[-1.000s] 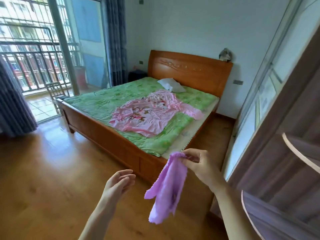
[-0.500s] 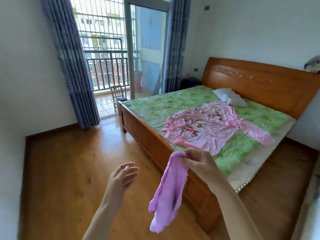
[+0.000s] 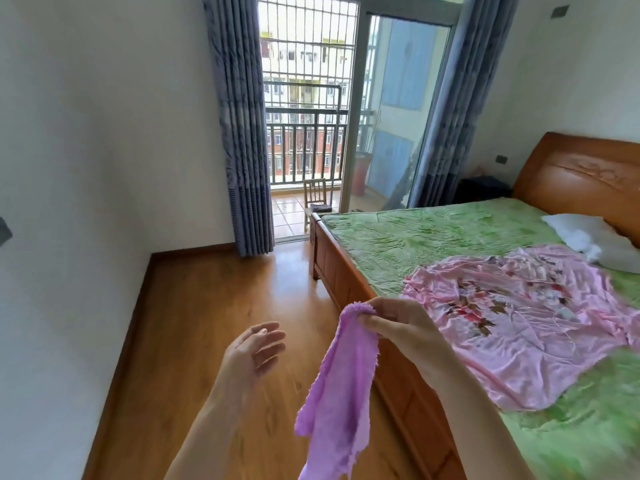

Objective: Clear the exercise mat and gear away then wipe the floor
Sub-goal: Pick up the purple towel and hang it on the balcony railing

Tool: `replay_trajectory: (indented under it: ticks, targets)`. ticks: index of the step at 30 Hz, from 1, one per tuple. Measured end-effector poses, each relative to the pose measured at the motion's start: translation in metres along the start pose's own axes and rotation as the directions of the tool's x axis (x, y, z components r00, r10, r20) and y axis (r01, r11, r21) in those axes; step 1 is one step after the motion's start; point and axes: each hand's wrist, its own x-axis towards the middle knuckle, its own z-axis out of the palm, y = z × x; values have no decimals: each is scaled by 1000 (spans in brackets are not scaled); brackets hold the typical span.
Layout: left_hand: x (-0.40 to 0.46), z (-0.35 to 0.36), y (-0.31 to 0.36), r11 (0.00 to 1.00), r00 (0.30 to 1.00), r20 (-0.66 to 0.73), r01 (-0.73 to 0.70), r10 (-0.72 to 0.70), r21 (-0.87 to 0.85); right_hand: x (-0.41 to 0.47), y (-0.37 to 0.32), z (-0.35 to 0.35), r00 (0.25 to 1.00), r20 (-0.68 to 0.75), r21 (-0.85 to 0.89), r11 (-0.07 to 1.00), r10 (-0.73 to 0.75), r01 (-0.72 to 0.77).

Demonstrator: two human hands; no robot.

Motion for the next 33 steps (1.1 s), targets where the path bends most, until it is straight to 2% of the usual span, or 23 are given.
replay_trajectory:
  ticks: [7, 12, 20, 25, 33]
  targets:
    - [84, 25, 23, 999, 995, -87, -43, 44, 6, 107, 21, -39, 991, 130, 45, 999, -35, 29]
    - [131, 22, 27, 1000, 992, -122, -21, 20, -8, 175, 51, -52, 990, 141, 103, 994, 31, -45]
    - [234, -5, 38, 1000, 990, -137, -13, 11, -17, 297, 90, -22, 970, 232, 98, 991, 70, -95]
    - [337, -31, 67, 999, 989, -143, -32, 33, 9, 399, 105, 0, 976, 206, 186, 976, 69, -108]
    - [496, -67, 135, 996, 981, -172, -94, 92, -3, 557, 102, 33, 982, 187, 203, 977, 34, -72]
